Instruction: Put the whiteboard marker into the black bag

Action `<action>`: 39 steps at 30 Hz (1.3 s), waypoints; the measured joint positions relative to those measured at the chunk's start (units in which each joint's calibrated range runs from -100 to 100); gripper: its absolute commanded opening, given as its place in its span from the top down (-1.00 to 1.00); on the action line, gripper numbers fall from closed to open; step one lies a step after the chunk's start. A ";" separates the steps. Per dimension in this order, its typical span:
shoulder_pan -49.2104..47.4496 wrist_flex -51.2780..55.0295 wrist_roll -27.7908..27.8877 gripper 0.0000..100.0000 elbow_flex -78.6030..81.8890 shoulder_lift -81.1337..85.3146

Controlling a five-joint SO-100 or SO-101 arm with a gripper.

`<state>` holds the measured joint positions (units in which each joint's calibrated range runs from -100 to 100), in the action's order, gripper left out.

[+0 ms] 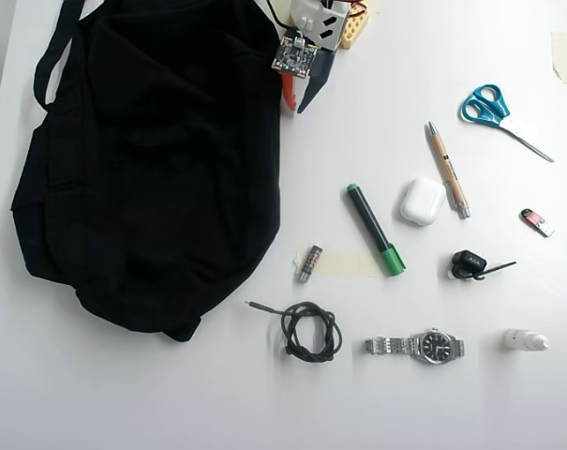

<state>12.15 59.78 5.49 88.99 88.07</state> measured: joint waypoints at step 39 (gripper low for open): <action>-33.25 12.19 0.05 0.68 -74.06 -81.40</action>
<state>-21.10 71.96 5.54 14.93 6.67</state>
